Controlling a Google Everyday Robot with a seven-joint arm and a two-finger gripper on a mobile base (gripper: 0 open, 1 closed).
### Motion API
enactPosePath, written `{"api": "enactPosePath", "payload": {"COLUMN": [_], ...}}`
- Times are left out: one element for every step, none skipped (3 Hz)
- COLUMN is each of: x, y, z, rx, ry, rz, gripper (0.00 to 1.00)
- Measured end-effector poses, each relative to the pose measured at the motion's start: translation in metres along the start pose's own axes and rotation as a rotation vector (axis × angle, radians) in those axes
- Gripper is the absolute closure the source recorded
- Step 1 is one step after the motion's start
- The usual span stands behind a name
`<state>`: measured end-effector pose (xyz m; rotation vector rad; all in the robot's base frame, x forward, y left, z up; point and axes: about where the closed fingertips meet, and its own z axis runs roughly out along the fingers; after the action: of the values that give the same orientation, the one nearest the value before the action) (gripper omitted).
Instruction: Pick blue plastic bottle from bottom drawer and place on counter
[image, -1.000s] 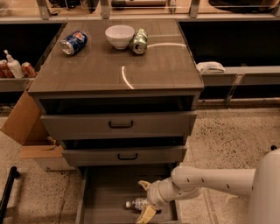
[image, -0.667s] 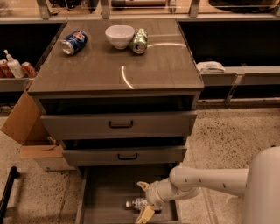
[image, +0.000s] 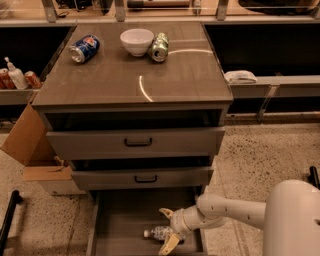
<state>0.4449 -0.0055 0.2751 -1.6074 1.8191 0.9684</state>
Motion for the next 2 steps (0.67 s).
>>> {"api": "enactPosePath", "payload": {"x": [0.000, 0.024], "y": [0.000, -0.016], "z": [0.000, 0.007], "rx": [0.000, 0.019], "ry": [0.000, 0.030], "rz": [0.000, 0.014], "gripper": [0.00, 0.00]}}
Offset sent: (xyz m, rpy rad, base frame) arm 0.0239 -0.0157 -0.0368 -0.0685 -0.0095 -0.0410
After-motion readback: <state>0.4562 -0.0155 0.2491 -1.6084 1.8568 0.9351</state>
